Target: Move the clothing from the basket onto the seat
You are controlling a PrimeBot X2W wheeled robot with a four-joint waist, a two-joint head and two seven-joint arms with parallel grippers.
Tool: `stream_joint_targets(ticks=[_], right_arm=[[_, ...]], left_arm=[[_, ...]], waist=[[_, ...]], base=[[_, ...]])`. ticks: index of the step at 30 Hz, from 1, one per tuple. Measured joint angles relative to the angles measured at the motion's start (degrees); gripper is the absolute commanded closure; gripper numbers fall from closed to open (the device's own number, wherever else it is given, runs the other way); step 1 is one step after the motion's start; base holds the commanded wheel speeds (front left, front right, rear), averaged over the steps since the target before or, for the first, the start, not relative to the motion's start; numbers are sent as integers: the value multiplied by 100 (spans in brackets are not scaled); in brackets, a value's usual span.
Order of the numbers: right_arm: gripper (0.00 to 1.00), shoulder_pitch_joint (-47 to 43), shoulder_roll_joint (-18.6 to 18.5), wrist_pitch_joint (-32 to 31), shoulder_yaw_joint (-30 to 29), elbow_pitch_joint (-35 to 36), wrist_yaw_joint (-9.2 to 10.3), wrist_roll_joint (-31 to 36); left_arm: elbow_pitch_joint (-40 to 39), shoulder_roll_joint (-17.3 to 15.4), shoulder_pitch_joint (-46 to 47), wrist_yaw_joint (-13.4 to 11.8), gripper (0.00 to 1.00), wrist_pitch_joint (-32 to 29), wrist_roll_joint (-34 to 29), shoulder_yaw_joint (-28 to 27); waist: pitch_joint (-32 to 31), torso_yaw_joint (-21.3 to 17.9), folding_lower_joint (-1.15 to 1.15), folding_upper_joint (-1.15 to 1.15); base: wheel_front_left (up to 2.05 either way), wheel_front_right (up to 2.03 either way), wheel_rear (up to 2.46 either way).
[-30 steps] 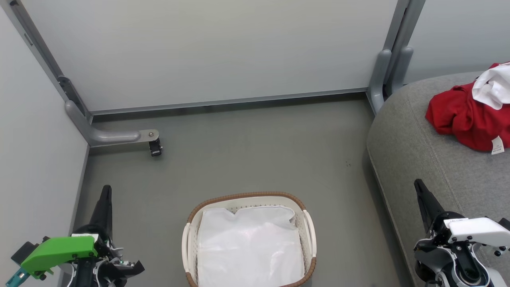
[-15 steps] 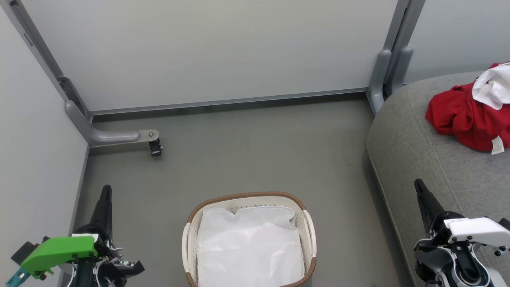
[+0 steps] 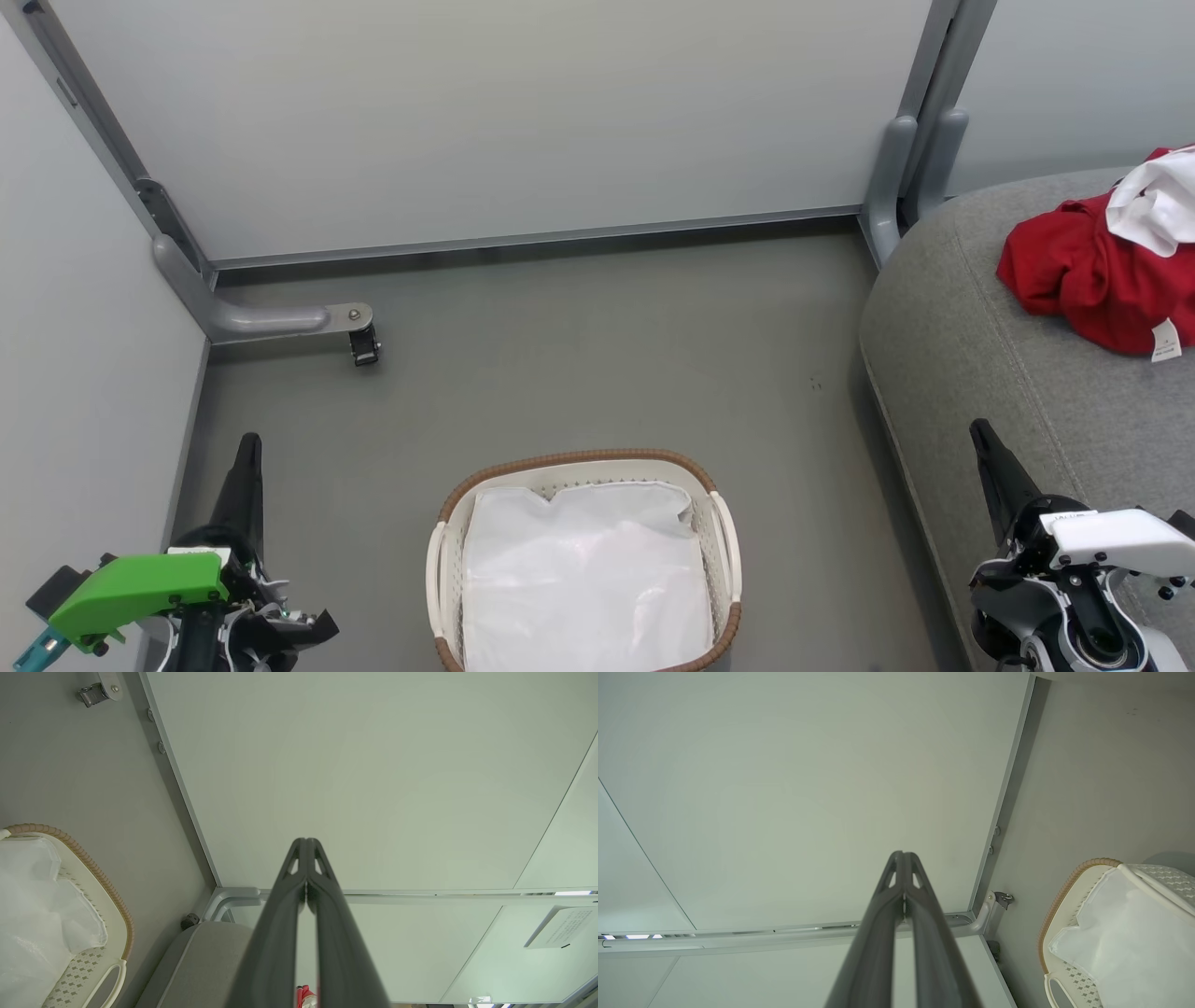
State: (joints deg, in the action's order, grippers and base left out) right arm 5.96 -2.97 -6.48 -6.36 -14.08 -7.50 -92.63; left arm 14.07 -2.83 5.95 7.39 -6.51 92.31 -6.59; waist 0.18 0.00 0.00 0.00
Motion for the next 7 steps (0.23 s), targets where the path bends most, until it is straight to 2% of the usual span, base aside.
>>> stream_joint_targets(ticks=[7], right_arm=[[100, 1, 2, -5, -1, 0, 0, 0]], left_arm=[[-1, 0, 0, 0, 100, 0, 0, 0]], waist=[[0, 0, 0, 0]], base=[[0, 0, 0]])
